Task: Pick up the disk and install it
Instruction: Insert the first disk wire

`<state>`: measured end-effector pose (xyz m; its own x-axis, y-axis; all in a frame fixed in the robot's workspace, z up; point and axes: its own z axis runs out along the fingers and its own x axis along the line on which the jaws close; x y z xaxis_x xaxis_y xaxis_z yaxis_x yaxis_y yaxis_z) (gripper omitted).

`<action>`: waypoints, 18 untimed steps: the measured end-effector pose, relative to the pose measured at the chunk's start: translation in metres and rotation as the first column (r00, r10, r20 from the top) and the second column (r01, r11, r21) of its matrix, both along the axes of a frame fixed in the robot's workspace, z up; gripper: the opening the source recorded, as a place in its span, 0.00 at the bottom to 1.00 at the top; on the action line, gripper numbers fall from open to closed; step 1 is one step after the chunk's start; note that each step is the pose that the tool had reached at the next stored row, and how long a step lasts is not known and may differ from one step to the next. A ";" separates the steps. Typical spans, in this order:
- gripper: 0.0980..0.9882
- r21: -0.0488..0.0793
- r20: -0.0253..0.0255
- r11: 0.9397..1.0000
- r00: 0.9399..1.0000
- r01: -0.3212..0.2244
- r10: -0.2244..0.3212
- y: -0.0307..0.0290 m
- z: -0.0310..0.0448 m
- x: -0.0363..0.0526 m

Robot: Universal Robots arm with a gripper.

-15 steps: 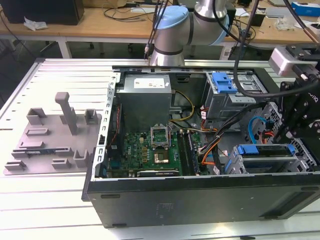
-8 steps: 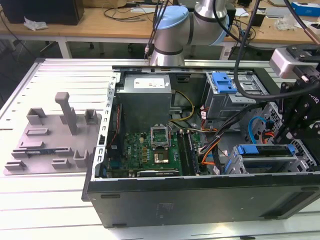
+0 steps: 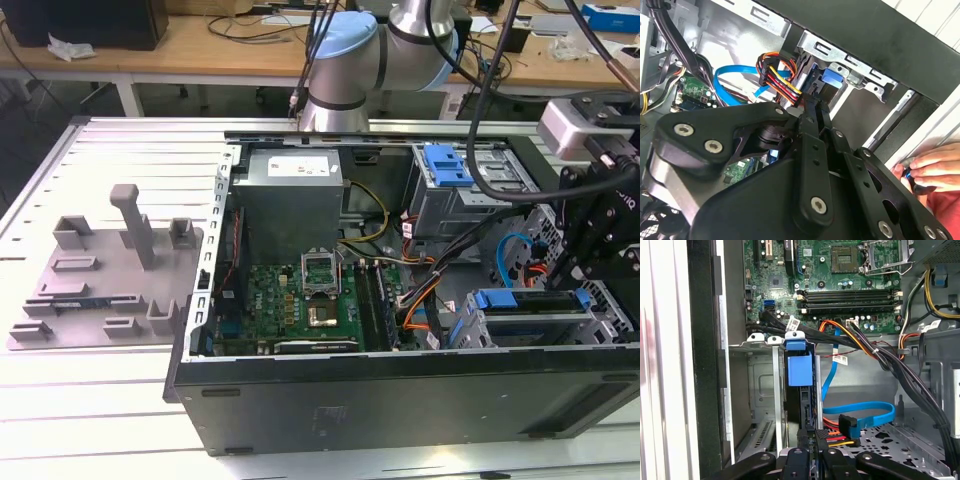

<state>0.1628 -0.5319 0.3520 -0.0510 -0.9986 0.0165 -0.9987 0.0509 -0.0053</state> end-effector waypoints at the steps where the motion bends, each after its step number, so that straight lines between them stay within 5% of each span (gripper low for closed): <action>1: 0.08 0.000 0.000 1.000 1.000 0.000 0.000 0.0000 -0.0001 0.0000; 18: 0.08 0.000 0.000 1.000 1.000 -0.013 0.013 0.0002 -0.0003 0.0002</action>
